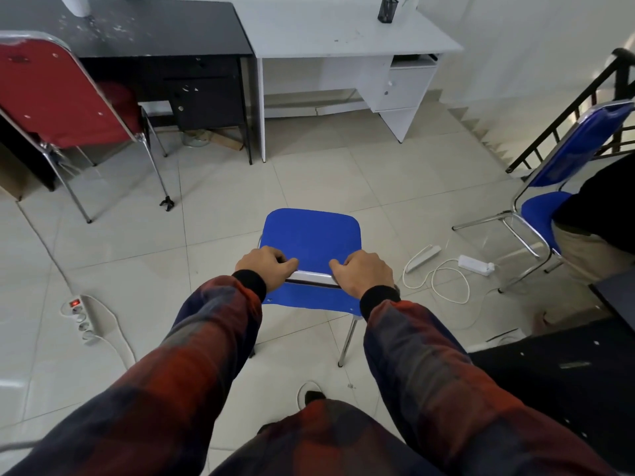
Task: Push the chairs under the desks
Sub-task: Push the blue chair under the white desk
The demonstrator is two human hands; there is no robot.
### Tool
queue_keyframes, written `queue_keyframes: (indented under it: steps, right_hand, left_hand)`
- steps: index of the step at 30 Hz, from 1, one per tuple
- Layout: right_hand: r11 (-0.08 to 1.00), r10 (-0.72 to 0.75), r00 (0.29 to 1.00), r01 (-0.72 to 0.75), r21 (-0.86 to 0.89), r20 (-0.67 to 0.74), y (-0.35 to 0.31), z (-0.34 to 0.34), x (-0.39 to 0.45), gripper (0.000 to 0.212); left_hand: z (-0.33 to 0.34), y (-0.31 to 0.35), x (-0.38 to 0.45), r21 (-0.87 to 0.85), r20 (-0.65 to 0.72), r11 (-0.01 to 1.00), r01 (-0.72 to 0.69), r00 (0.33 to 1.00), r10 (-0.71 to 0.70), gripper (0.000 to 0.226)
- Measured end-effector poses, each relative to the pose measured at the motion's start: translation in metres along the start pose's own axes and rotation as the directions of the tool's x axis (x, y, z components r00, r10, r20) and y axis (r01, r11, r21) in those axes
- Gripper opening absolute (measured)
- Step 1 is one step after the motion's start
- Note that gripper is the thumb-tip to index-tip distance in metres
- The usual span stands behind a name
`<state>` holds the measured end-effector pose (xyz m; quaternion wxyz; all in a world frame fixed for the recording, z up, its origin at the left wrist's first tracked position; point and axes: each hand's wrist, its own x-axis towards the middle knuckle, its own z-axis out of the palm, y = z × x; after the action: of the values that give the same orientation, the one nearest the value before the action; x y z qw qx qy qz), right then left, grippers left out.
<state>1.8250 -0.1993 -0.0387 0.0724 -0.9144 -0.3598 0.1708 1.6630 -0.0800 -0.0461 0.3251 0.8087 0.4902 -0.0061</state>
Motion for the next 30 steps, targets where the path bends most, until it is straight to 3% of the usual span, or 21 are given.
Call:
queue_keyframes:
  steps: [22, 30]
  right_hand:
    - [0.999, -0.005, 1.000, 0.006, 0.050, -0.009, -0.028, -0.019, 0.083, 0.045]
    - [0.998, -0.047, 0.999, 0.048, 0.033, -0.010, -0.014, -0.028, 0.108, 0.048]
  left_hand:
    - [-0.029, 0.016, 0.089, -0.017, -0.021, 0.999, 0.035, 0.999, -0.035, 0.034]
    - [-0.025, 0.041, 0.100, -0.023, 0.041, 0.998, 0.067, 0.997, -0.066, 0.029]
